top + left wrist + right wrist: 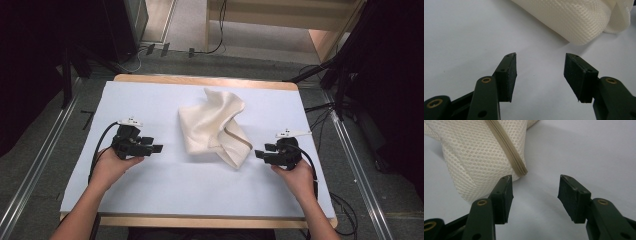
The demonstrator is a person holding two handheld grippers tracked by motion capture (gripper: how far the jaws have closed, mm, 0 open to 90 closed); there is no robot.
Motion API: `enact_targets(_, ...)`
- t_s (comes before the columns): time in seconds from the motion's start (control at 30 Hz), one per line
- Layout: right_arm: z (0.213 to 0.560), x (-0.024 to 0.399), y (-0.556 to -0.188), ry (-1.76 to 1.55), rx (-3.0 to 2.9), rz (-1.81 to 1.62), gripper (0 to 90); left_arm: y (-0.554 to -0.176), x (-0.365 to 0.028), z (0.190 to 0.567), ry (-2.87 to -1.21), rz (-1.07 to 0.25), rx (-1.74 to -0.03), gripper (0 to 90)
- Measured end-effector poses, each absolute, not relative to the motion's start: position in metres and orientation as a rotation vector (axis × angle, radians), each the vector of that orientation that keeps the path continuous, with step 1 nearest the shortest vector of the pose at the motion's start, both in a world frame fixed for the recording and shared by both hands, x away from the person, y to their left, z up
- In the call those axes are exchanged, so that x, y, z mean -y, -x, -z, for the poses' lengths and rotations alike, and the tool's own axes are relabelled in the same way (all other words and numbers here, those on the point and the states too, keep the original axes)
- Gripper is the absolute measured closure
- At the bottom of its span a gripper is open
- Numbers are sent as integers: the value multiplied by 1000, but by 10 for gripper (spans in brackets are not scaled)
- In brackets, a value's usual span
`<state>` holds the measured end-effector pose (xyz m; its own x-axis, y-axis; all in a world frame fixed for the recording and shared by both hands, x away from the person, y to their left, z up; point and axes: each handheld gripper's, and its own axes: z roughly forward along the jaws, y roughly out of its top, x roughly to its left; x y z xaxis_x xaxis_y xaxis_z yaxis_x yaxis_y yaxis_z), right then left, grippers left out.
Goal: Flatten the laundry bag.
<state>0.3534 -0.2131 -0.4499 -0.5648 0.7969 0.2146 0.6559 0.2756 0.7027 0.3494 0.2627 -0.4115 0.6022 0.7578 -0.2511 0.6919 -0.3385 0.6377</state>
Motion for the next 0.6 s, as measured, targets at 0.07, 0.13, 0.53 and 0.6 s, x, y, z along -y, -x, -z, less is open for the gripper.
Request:
enact_targets(0.07,449,212,-353,-1364,-2365,-1165,472,-350,-262,412,-2106,-112,-1132,442)
enact_targets(0.13,449,210,-352,-1358,-2371,-1168,473,-350,-263,412,-2095,-112,-1129,441)
enact_targets(0.53,446,207,-350,-1352,-2367,-1171,467,-351,-262,411,-2097,-114,-1121,438)
enact_targets(0.6,445,206,-349,-1340,-2366,-1175,460,-351,-262,411,-2096,-111,-1124,435)
